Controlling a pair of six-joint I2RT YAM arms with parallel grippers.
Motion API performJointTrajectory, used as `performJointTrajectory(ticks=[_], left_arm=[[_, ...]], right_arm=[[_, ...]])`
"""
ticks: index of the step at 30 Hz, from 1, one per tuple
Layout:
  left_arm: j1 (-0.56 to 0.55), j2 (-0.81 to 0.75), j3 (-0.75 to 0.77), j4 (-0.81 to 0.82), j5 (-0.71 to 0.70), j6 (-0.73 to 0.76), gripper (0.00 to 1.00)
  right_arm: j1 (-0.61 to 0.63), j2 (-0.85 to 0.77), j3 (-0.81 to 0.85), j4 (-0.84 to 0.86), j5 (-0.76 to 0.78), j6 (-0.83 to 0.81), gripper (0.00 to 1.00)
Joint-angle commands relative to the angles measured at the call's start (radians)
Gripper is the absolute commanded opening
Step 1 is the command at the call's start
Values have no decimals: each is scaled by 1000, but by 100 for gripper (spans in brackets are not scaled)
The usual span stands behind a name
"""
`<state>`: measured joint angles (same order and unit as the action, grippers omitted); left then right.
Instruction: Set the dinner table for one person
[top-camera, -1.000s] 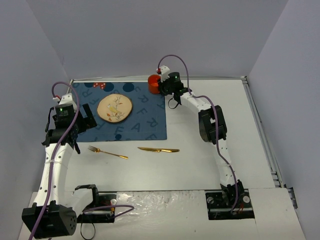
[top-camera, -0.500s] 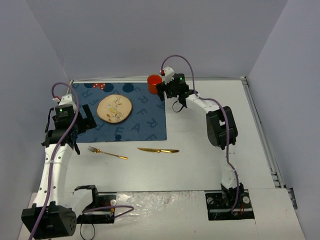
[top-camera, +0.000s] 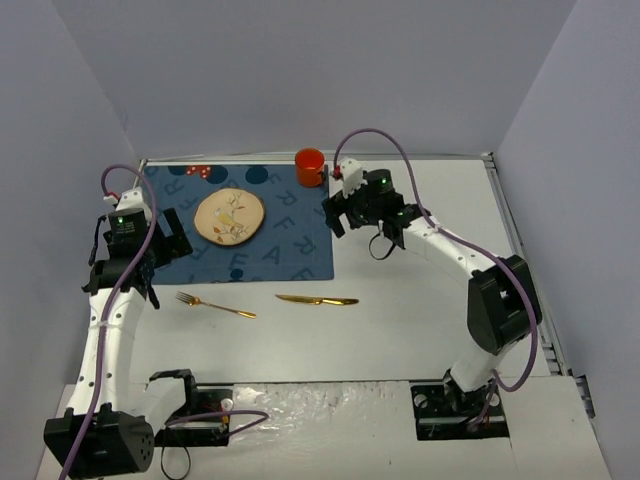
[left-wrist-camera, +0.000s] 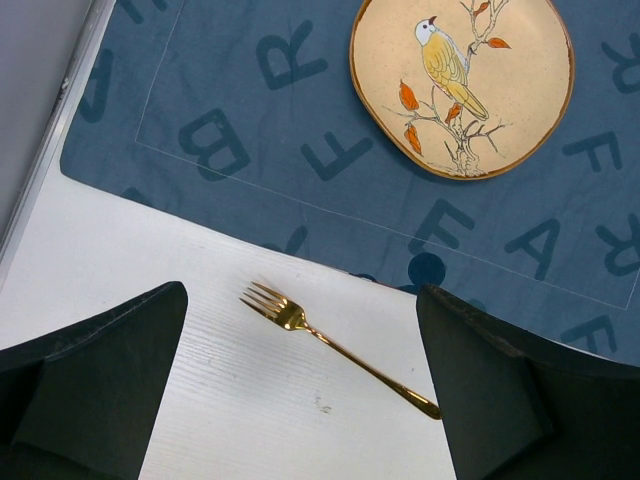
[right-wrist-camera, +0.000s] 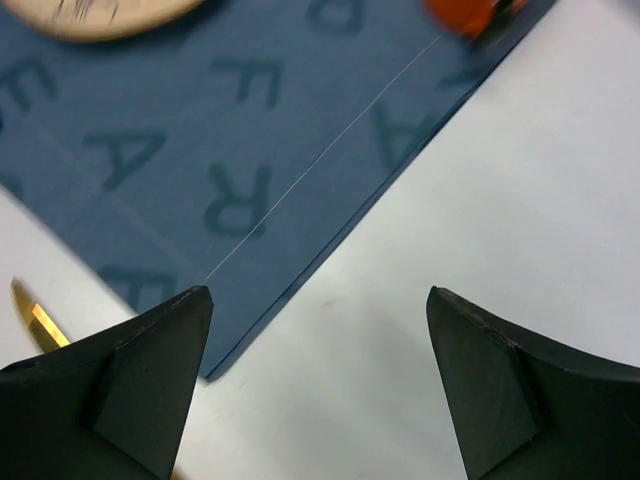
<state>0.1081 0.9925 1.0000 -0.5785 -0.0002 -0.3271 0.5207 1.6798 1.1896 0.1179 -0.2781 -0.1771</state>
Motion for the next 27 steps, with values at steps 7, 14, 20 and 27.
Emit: performJointTrajectory(ticks=[7, 14, 20, 27], left_arm=[[8, -34, 11, 42, 0, -4, 97], [8, -34, 9, 43, 0, -4, 97], [8, -28, 10, 42, 0, -4, 97], [8, -28, 11, 43, 0, -5, 97]], right_arm=[[253, -14, -170, -161, 36, 39, 82], [328, 49, -175, -244, 92, 22, 80], [339, 126, -134, -295, 107, -15, 78], [374, 193, -73, -386, 153, -35, 71]])
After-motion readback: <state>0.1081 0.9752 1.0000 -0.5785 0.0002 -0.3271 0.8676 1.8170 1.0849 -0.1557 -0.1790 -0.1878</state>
